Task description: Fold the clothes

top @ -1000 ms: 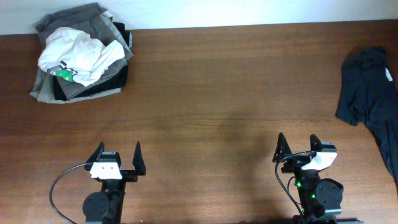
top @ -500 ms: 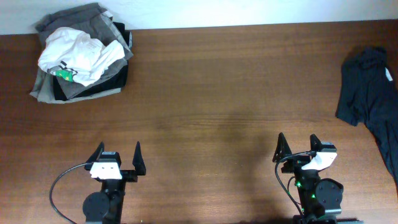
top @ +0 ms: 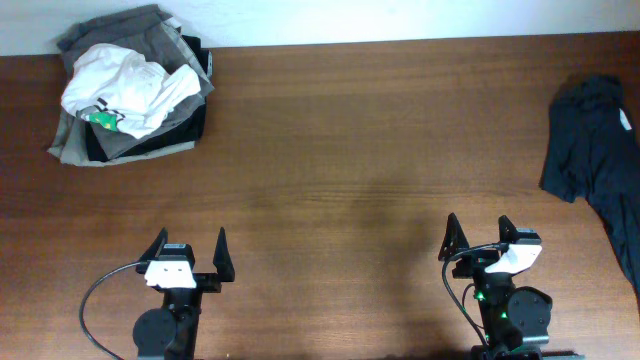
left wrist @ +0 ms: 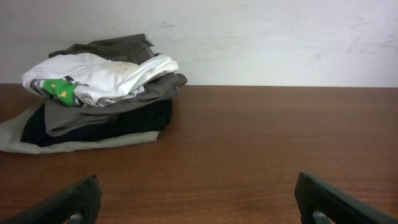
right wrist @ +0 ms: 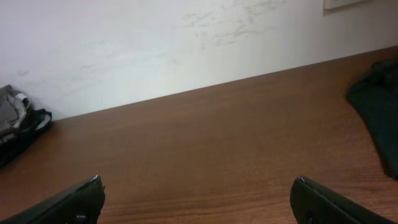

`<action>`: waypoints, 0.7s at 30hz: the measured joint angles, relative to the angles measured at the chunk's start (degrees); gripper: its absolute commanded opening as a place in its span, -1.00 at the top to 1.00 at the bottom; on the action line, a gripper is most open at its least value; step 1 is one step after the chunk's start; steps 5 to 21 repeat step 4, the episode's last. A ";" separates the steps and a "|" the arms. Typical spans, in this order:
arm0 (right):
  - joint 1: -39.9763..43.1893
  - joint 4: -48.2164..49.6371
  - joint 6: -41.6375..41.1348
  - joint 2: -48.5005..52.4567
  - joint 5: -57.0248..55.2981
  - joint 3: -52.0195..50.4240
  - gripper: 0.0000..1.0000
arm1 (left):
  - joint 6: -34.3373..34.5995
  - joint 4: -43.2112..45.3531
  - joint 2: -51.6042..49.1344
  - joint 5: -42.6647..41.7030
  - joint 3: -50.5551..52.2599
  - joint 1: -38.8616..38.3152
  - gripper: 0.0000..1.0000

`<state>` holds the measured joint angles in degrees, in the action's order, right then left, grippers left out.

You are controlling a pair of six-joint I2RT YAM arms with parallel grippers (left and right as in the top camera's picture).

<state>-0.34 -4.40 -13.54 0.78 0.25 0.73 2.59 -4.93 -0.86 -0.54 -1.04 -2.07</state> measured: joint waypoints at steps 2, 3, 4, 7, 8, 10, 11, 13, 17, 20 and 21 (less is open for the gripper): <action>0.00 -0.02 -0.02 0.00 0.00 0.00 -0.97 | 0.00 0.00 0.00 0.00 0.00 0.00 -0.98; 0.00 -0.02 0.00 0.00 0.00 0.00 -0.97 | 0.00 0.00 0.00 0.00 0.00 0.00 -0.99; 0.00 -0.02 0.00 0.00 0.00 0.00 -0.97 | 0.00 0.00 -0.02 0.00 0.00 0.00 -0.98; 0.00 -0.02 0.00 0.00 0.00 0.00 -0.97 | 0.00 0.00 -0.02 0.00 0.00 0.00 -0.98; 0.00 -0.02 0.00 0.00 0.00 0.00 -0.97 | 0.00 0.00 -0.02 0.00 0.00 0.00 -0.98; 0.00 -0.02 0.00 0.00 0.00 0.00 -0.97 | 0.00 0.00 -0.02 0.00 0.00 0.00 -0.98; 0.00 -0.02 0.00 0.00 0.00 0.00 -0.97 | 0.00 0.00 -0.02 0.00 0.00 0.00 -0.98; 0.00 -0.02 0.00 0.00 0.00 0.00 -0.97 | 0.00 0.00 -0.02 0.00 0.00 0.00 -0.98; 0.00 -0.02 0.00 0.00 0.00 0.00 -0.97 | 0.00 0.00 -0.02 0.00 0.00 0.00 -0.98; 0.00 -0.02 0.00 0.00 0.00 0.00 -0.97 | 0.00 0.00 -0.02 0.00 0.00 0.00 -0.98; 0.00 -0.02 0.00 0.00 0.00 0.00 -0.97 | 0.00 0.00 -0.02 0.00 0.00 0.00 -0.98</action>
